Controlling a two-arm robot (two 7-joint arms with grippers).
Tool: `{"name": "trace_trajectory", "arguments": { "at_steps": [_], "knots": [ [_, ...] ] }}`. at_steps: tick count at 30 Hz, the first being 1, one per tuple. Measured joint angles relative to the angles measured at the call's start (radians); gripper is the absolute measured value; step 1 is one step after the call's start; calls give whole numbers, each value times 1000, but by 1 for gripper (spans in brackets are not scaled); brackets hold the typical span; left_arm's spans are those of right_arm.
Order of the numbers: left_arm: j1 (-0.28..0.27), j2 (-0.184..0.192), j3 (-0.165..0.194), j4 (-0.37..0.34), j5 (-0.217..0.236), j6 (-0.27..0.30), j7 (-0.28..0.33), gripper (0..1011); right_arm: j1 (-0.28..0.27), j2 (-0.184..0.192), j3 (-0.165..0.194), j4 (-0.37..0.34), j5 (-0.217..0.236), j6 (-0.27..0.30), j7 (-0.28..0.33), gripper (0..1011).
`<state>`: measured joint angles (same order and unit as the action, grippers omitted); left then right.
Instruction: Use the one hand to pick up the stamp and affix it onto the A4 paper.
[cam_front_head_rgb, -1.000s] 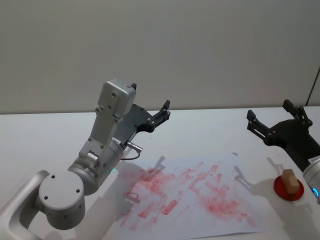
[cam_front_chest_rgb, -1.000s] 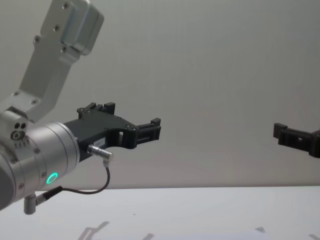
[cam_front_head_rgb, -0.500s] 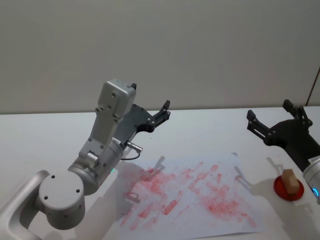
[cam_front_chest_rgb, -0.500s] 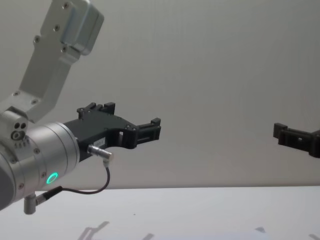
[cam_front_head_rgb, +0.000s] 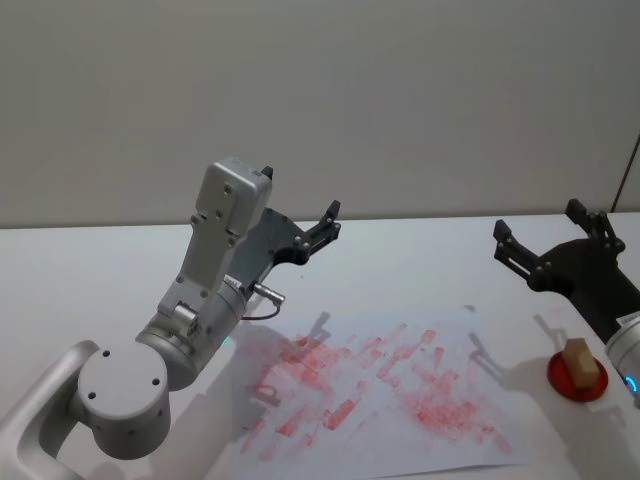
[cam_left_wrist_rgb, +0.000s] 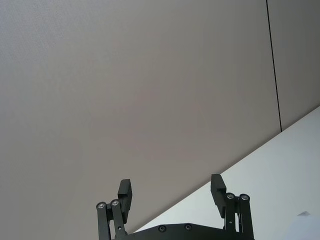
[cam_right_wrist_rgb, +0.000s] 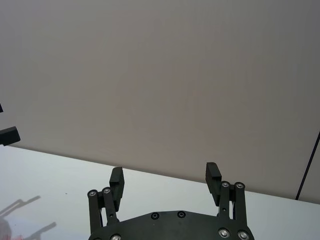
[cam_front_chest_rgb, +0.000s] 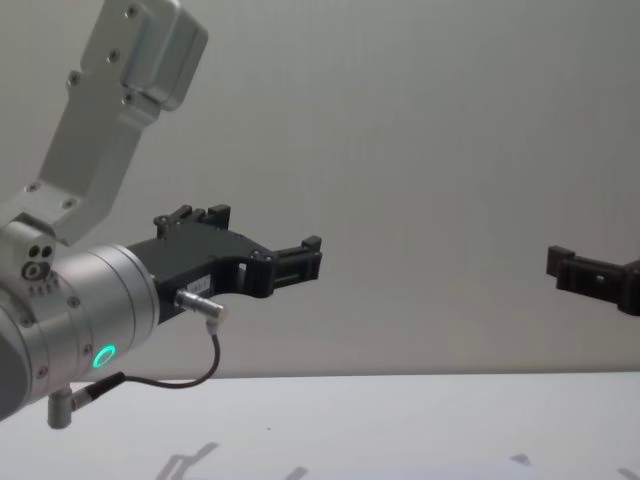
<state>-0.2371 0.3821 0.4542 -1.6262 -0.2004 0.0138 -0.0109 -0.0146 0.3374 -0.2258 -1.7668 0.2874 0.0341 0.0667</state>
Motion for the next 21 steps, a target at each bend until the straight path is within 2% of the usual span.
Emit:
{"name": "trace_trajectory", "arguments": {
  "at_steps": [15, 21],
  "knots": [
    [0, 0, 0, 0, 0, 0, 0, 1001, -12, 5, 1, -11, 0, 3, -10, 1001],
    [0, 0, 0, 0, 0, 0, 0, 1001, -69, 28, 9, -64, 8, 32, -65, 1001]
  ]
}}
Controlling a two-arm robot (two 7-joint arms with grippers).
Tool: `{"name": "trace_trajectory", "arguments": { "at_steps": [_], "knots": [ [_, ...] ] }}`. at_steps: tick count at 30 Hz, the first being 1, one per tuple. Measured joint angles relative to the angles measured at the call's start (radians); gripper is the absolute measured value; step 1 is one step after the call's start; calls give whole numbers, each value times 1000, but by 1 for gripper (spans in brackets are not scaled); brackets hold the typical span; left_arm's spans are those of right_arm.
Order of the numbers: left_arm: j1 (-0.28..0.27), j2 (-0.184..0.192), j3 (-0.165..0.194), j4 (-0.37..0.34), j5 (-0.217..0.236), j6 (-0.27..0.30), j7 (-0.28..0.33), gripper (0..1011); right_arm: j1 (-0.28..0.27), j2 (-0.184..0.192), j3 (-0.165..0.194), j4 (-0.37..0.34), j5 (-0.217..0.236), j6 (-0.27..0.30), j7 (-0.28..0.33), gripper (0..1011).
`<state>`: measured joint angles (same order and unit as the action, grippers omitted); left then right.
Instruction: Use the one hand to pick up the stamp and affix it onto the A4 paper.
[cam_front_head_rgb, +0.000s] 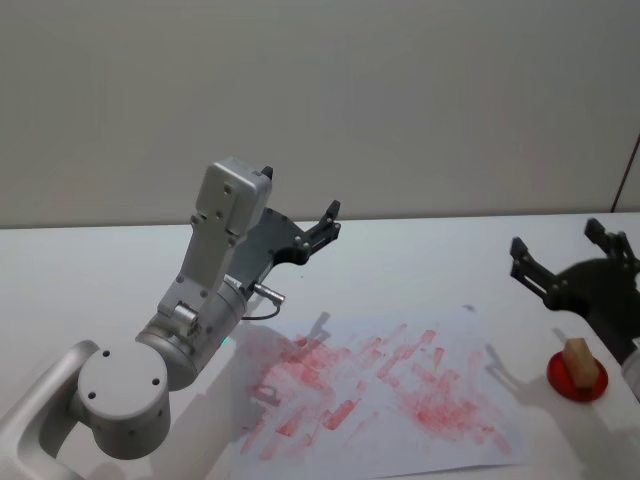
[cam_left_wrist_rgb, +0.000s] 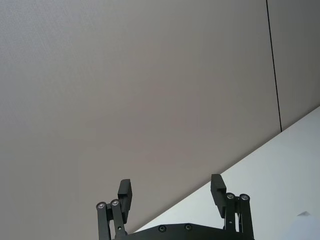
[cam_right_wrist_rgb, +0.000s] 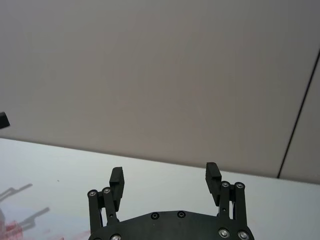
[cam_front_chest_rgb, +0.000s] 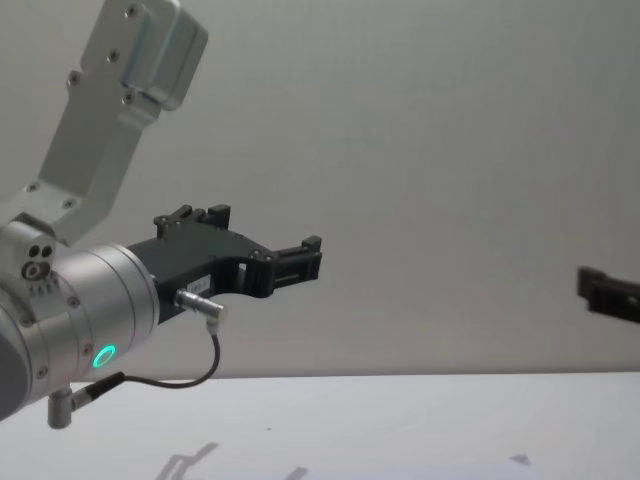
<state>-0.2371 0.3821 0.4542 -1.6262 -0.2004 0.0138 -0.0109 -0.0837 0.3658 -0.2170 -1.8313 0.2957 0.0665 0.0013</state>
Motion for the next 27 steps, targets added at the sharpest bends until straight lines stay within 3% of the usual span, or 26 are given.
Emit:
{"name": "trace_trajectory", "arguments": {
  "at_steps": [13, 18, 27],
  "knots": [
    [0, 0, 0, 0, 0, 0, 0, 1001, -159, 59, 28, -113, 42, 82, -152, 1001],
    [0, 0, 0, 0, 0, 0, 0, 1001, -192, 71, 37, -127, 56, 117, -176, 1001],
    [0, 0, 0, 0, 0, 0, 0, 1001, -199, 69, 41, -119, 62, 170, -177, 1001]
  ]
}}
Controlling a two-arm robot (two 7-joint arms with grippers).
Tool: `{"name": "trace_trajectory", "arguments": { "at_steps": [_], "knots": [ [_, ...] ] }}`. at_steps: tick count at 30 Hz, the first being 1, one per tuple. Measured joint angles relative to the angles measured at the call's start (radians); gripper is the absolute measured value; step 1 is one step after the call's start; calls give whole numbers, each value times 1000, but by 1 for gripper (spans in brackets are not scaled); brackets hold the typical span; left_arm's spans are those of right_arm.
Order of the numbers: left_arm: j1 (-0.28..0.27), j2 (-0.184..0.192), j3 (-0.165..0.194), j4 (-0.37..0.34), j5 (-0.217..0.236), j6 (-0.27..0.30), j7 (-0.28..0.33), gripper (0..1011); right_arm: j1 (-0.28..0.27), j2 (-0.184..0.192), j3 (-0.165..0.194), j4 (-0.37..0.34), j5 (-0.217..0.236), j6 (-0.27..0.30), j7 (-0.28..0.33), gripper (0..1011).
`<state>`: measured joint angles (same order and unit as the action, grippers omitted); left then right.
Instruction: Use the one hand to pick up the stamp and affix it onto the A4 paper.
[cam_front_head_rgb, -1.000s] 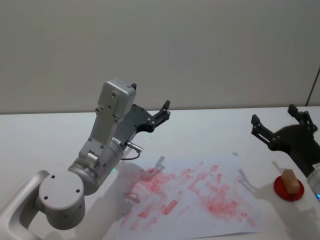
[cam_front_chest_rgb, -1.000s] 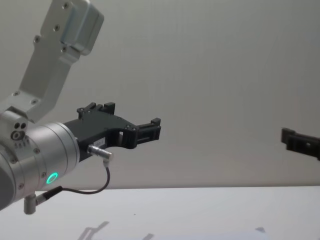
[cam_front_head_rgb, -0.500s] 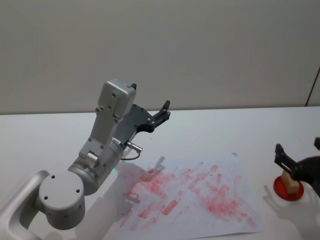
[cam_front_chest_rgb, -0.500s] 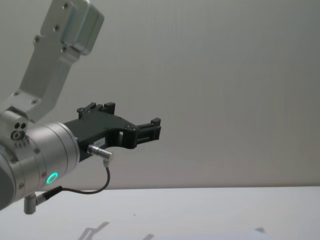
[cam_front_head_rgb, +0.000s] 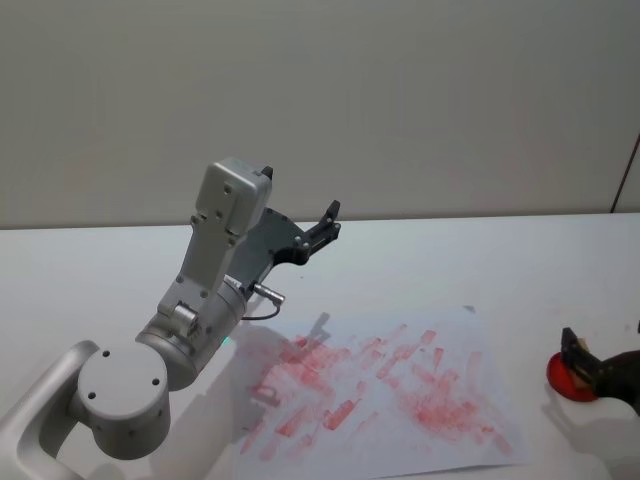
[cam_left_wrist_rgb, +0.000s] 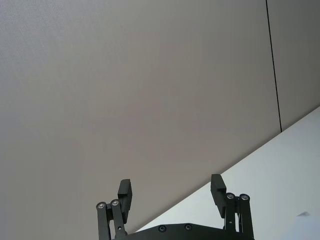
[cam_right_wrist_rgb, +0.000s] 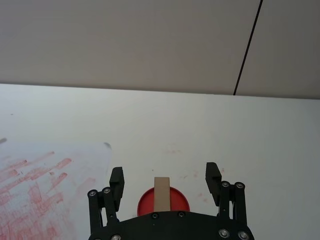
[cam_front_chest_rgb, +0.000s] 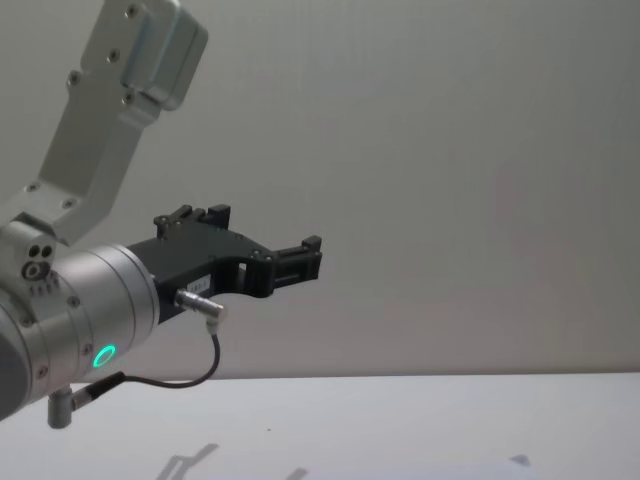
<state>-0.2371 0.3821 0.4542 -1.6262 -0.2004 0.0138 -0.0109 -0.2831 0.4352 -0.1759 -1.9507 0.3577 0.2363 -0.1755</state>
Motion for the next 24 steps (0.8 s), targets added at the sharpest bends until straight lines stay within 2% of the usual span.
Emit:
{"name": "trace_trajectory", "arguments": {
  "at_steps": [15, 24],
  "knots": [
    [0, 0, 0, 0, 0, 0, 0, 1001, 29, -31, -4, 55, -6, 99, 23, 1001],
    [0, 0, 0, 0, 0, 0, 0, 1001, 48, -46, -5, 85, -22, 138, 30, 1001]
  ]
}}
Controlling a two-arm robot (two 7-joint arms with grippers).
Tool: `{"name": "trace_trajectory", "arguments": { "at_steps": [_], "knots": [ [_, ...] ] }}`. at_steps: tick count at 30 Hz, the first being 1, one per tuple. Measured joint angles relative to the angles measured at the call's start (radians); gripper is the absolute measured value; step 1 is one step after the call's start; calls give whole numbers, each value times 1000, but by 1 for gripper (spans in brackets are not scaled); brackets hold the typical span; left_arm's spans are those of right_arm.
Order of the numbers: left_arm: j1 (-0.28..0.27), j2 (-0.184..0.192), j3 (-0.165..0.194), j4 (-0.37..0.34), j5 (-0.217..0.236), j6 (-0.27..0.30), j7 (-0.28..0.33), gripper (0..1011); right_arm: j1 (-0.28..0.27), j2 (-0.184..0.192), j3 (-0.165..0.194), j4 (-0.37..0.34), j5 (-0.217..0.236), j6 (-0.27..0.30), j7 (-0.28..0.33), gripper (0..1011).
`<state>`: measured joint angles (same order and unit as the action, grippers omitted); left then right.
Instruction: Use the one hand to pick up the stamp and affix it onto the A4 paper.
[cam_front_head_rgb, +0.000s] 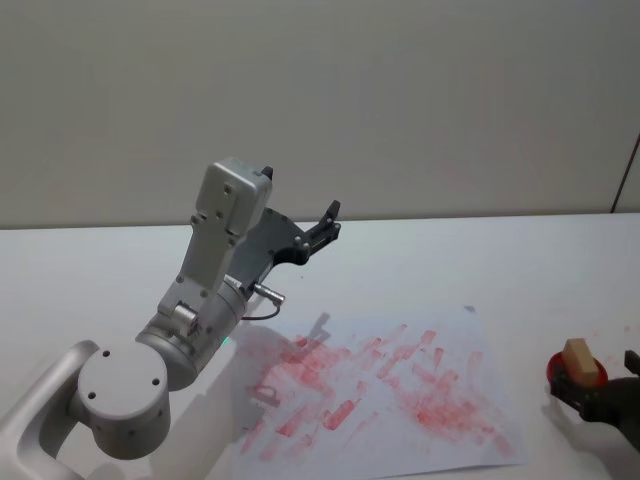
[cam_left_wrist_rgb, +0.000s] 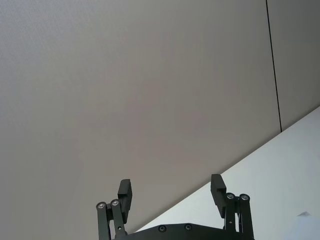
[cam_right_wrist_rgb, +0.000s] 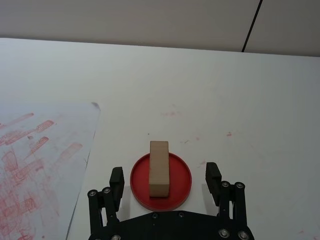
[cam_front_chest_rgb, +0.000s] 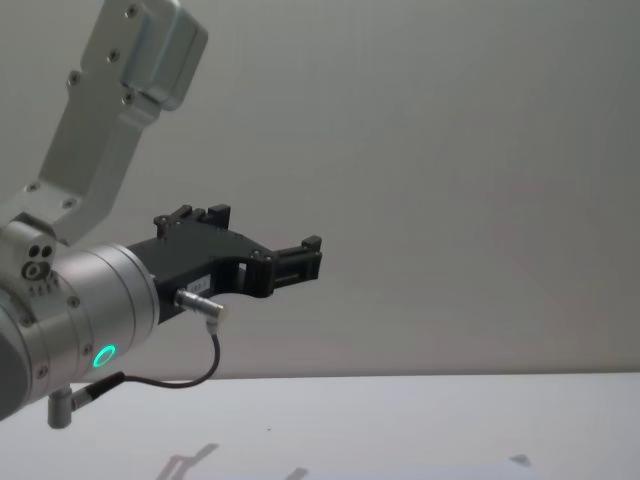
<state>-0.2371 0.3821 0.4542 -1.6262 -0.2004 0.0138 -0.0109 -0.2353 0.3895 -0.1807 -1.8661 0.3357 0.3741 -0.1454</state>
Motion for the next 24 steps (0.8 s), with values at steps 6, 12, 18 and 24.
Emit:
{"name": "trace_trajectory", "arguments": {
  "at_steps": [6, 12, 18, 24],
  "knots": [
    [0, 0, 0, 0, 0, 0, 0, 1001, 7, -5, -1, 10, -7, 13, 4, 922],
    [0, 0, 0, 0, 0, 0, 0, 1001, 12, -9, -1, 18, -12, 22, 6, 755],
    [0, 0, 0, 0, 0, 0, 0, 1001, 14, -11, -1, 22, -14, 27, 7, 560],
    [0, 0, 0, 0, 0, 0, 0, 1001, 17, -12, -1, 25, -16, 31, 8, 373]
  ]
}}
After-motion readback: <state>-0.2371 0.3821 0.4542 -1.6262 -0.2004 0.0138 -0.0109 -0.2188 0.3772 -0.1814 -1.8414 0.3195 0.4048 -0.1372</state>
